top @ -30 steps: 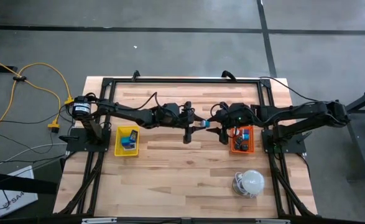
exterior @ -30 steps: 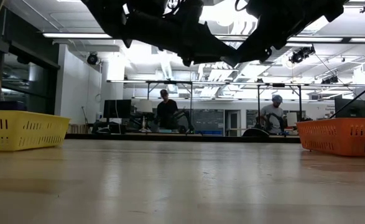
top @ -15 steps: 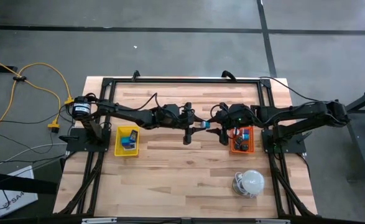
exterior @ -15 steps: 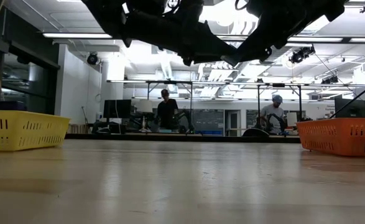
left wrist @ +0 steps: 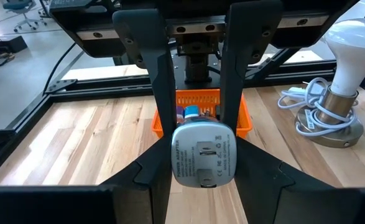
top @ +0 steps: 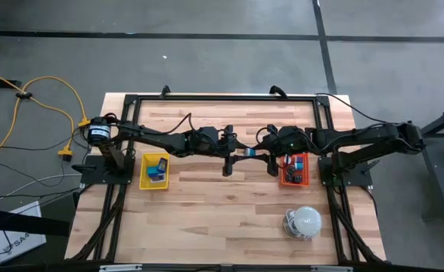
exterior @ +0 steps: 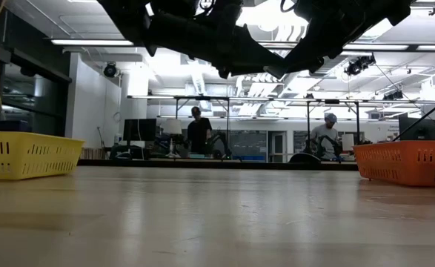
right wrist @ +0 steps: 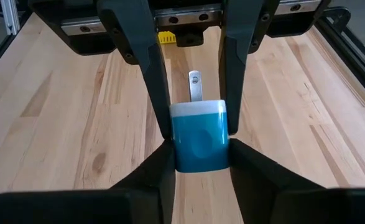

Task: Pick & Place Office items
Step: Put the blue white charger adapter into the orange bin

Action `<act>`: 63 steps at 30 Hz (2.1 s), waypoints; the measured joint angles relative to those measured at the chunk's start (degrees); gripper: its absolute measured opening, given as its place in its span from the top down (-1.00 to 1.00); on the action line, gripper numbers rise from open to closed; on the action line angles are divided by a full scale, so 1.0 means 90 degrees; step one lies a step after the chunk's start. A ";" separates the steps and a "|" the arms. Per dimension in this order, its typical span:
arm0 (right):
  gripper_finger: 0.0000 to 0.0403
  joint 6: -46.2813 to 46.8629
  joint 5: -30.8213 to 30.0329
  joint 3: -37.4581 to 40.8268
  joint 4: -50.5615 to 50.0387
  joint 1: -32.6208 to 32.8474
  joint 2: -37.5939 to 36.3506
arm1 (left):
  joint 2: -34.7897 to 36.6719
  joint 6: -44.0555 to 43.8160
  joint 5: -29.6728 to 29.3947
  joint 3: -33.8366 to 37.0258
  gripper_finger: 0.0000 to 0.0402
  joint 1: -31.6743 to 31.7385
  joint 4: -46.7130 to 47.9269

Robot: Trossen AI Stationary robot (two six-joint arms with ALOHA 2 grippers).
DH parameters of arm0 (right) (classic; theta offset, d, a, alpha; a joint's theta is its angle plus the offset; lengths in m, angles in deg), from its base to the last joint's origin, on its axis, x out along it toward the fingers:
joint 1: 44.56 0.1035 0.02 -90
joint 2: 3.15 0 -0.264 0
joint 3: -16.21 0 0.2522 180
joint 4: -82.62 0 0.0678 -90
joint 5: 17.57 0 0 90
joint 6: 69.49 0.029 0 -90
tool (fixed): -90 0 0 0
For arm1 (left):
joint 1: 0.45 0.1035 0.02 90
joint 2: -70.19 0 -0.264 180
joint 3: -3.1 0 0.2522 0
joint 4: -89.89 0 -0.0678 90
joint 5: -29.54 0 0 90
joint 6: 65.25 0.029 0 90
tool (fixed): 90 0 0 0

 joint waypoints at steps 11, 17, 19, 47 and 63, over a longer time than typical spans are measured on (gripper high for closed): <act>0.43 -0.0027 -0.0010 0.0002 0.0002 0.0000 0.0000 | 0.0000 0.0002 0.0011 0.0000 0.31 0.0000 -0.0001; 0.42 -0.0029 -0.0011 0.0001 0.0005 0.0002 0.0000 | 0.0000 0.0002 0.0192 0.0000 0.30 0.0007 -0.0021; 0.43 -0.0029 -0.0004 0.0000 0.0008 0.0002 0.0000 | 0.0000 -0.0059 0.0208 0.0000 0.25 0.0007 -0.0042; 0.44 -0.0026 -0.0015 0.0002 0.0008 0.0002 0.0000 | 0.0000 -0.0122 0.0242 0.0000 -0.16 0.0005 -0.0149; 0.45 0.0427 -0.0015 -0.0005 -0.1000 0.0002 -0.0084 | 0.0000 -0.0120 0.0246 0.0000 -0.16 0.0005 -0.0146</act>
